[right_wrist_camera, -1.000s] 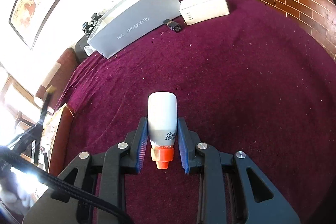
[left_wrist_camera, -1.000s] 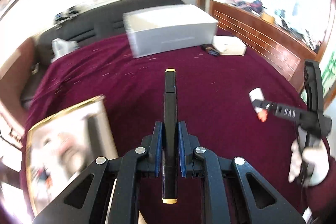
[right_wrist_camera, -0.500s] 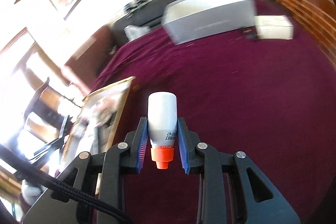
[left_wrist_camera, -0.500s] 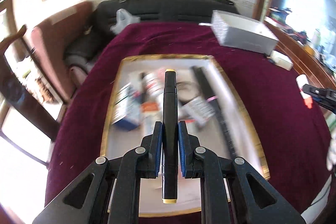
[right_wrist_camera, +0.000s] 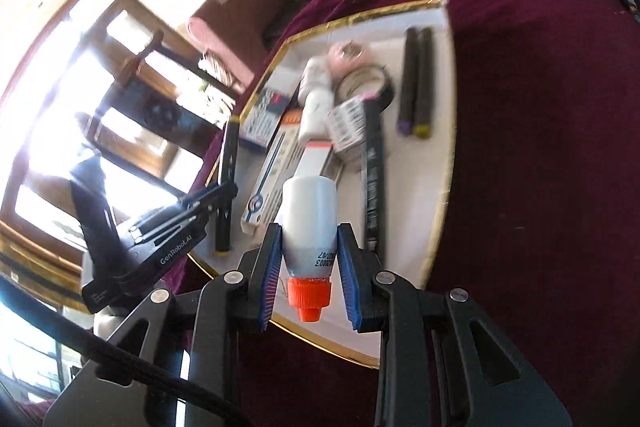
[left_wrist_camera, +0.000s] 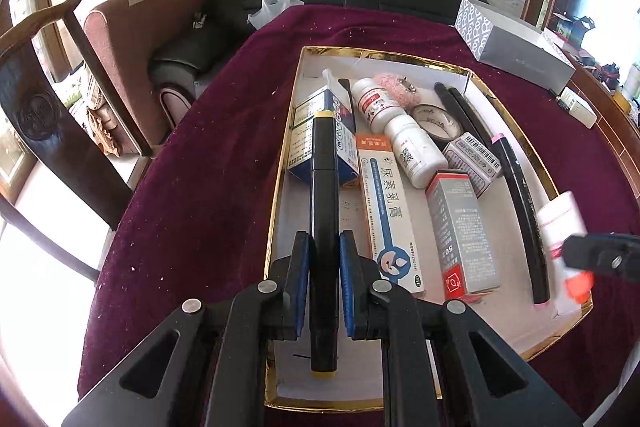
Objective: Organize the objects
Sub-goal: 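Carry the pill bottle and marker over the tray with both grippers, then lower the pill bottle and marker into the tray and open both grippers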
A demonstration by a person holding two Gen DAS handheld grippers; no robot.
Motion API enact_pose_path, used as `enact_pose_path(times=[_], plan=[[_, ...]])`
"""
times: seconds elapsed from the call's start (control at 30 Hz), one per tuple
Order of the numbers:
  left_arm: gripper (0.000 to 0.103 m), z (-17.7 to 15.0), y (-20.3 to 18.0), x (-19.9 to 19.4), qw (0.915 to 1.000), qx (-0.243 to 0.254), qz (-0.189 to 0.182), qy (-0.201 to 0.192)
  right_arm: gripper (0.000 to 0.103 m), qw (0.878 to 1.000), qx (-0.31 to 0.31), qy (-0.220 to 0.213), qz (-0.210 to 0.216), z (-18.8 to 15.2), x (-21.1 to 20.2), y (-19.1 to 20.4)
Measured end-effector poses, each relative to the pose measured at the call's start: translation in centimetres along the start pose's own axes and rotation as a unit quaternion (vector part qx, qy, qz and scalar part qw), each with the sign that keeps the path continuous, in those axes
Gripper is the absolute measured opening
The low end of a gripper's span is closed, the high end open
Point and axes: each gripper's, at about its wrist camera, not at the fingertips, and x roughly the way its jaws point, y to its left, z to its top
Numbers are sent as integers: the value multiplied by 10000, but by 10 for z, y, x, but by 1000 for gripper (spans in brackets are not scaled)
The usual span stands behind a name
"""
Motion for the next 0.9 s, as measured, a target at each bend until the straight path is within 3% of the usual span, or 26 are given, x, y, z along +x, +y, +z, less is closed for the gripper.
enact_pose_path(times=[0.27, 0.4, 0.57, 0.63, 0.77, 0.9], plan=[[12, -5, 2, 2, 9999, -40, -47, -126, 26, 9972, -312, 180, -653, -4, 33, 11], [16, -7, -3, -5, 9993, 23, 159, -347, 26, 9938, -496, 201, -980, -3, 43, 19], [46, -9, -8, -23, 9969, -36, 260, -737, 27, 9911, -645, 129, -1160, -2, 44, 29], [66, -11, -13, -35, 9931, 29, 547, -1035, 28, 9908, -659, 107, -1179, -3, 43, 30], [69, -12, -18, -58, 9866, -6, 659, -1491, 32, 9908, -661, -67, -1182, -6, 35, 34], [89, -8, -20, -82, 9800, -226, 820, -1801, 43, 9906, -618, -422, -1149, -9, 16, 38]])
